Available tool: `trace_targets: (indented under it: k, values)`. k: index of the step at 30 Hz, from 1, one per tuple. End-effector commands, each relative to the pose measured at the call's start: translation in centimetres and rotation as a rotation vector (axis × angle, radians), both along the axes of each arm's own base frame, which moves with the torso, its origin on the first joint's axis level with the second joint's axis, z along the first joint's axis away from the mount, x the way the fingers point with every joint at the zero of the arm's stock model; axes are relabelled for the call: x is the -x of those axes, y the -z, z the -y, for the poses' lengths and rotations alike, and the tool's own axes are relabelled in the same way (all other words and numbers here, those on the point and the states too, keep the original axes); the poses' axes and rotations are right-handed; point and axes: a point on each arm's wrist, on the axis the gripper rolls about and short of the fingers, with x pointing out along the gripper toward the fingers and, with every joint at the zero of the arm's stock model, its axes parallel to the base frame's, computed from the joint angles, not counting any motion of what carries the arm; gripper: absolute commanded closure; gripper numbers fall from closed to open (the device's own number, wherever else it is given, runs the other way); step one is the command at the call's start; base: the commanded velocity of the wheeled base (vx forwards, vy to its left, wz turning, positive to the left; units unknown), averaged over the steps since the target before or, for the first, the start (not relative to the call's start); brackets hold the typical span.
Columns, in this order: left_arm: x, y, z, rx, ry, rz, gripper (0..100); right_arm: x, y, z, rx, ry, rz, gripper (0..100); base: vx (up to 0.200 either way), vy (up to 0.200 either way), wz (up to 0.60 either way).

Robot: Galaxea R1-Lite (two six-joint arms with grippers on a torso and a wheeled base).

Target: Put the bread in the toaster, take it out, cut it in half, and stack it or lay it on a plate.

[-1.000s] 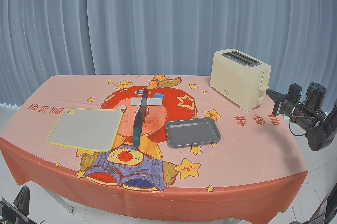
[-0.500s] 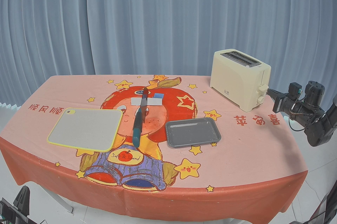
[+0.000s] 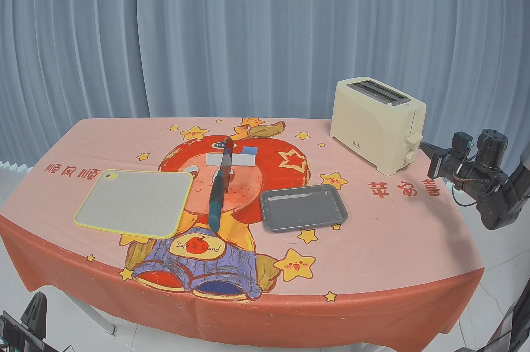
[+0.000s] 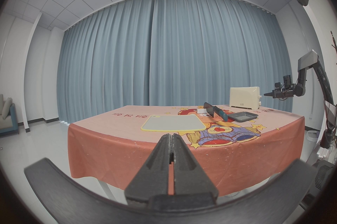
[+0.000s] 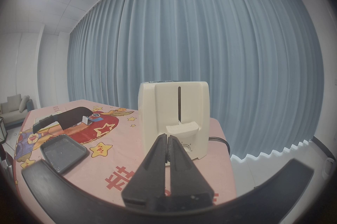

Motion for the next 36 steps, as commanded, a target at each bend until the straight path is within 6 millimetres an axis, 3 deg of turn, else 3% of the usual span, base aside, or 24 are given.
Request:
trace_targets:
  k: [1, 19, 36]
  values:
    - [-0.1, 0.5, 0.0, 0.0, 0.0, -0.018, 100, -0.3, 0.6, 0.1, 0.001, 0.0, -0.015, 100, 0.0, 0.0, 0.0]
    - [-0.1, 0.5, 0.0, 0.0, -0.001, -0.015, 100, -1.3, 2.8, -0.2, 0.015, -0.01, -0.062, 100, 0.0, 0.0, 0.0]
    - [-0.1, 0.5, 0.0, 0.0, 0.0, -0.016, 100, -3.1, 3.5, -0.2, 0.014, -0.008, -0.05, 100, 0.0, 0.0, 0.0]
